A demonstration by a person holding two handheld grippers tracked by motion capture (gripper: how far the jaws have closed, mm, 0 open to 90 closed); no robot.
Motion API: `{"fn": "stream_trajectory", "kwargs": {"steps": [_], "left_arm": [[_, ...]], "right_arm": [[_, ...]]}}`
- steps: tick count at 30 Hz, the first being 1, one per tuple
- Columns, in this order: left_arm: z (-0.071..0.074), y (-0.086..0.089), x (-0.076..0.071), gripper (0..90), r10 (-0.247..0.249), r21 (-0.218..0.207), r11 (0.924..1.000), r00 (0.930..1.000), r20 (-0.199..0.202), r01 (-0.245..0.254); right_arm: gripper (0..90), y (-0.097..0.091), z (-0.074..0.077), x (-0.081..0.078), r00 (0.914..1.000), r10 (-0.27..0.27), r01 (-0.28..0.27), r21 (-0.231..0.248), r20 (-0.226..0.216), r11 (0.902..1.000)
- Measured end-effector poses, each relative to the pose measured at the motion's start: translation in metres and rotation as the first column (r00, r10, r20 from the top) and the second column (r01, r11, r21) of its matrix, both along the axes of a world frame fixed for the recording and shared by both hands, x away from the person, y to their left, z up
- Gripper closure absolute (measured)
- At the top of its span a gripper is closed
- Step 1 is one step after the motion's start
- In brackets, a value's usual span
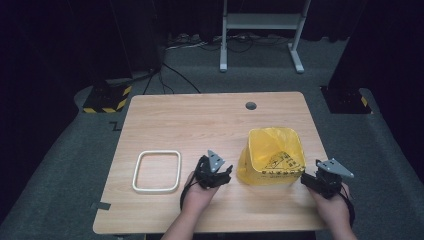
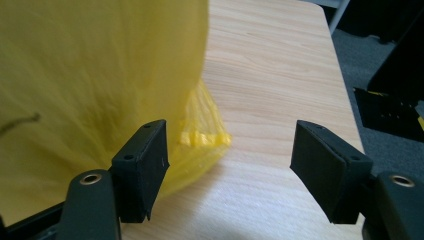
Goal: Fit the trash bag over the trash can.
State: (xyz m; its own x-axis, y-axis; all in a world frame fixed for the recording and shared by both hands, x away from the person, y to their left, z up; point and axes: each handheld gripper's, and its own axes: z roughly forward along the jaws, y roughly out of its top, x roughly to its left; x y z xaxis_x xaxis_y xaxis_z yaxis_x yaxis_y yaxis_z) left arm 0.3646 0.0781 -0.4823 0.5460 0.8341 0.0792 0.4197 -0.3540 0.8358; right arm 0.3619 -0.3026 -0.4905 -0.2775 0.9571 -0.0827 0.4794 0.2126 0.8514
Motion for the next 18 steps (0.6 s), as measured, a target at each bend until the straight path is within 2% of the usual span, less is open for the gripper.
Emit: {"fn": "stream_trajectory", "kwargs": {"steps": [2,4,8,10,11,14,16,18], "left_arm": [[0.0,0.019,-0.005,31.1,0.023,0.021,0.9995,0.9997,-0.003,-0.023],[-0.001,0.039,-0.011,28.0,0.053,0.023,0.9984,0.9984,-0.019,-0.052],[-0.004,0.074,-0.02,23.9,0.107,0.019,0.9942,0.9934,-0.043,-0.106],[-0.006,0.083,-0.023,22.1,0.12,0.01,0.9927,0.9916,-0.048,-0.12],[-0.009,0.089,-0.026,22.1,0.132,-0.004,0.9913,0.9901,-0.049,-0.132],[-0.015,0.102,-0.03,21.1,0.137,-0.011,0.9904,0.9889,-0.057,-0.138],[-0.015,0.107,-0.032,20.8,0.133,-0.003,0.9911,0.9893,-0.06,-0.133],[-0.015,0.111,-0.033,18.9,0.121,0.002,0.9926,0.9907,-0.062,-0.121]], "right_arm": [[29.8,-0.002,0.0,-0.001,0.9999,-0.01,0.01,-0.005,-0.005,0.9999],[28.7,-0.003,0.0,-0.002,0.9996,-0.018,0.018,-0.021,-0.02,0.9996],[26.9,-0.002,0.001,0.002,0.9943,-0.03,0.026,-0.037,-0.103,0.999],[25.7,0.002,0.003,0.006,0.9861,-0.027,0.016,-0.067,-0.164,0.9976],[25.7,0.002,0.004,0.006,0.9846,-0.025,0.012,-0.074,-0.173,0.9972],[28.1,0.005,0.01,0.009,0.973,-0.026,0.003,-0.102,-0.229,0.9948],[29.3,0.006,0.014,0.013,0.9535,-0.039,0.007,-0.107,-0.299,0.9943],[30.8,0.005,0.017,0.019,0.9231,-0.058,0.016,-0.114,-0.38,0.9934]]}}
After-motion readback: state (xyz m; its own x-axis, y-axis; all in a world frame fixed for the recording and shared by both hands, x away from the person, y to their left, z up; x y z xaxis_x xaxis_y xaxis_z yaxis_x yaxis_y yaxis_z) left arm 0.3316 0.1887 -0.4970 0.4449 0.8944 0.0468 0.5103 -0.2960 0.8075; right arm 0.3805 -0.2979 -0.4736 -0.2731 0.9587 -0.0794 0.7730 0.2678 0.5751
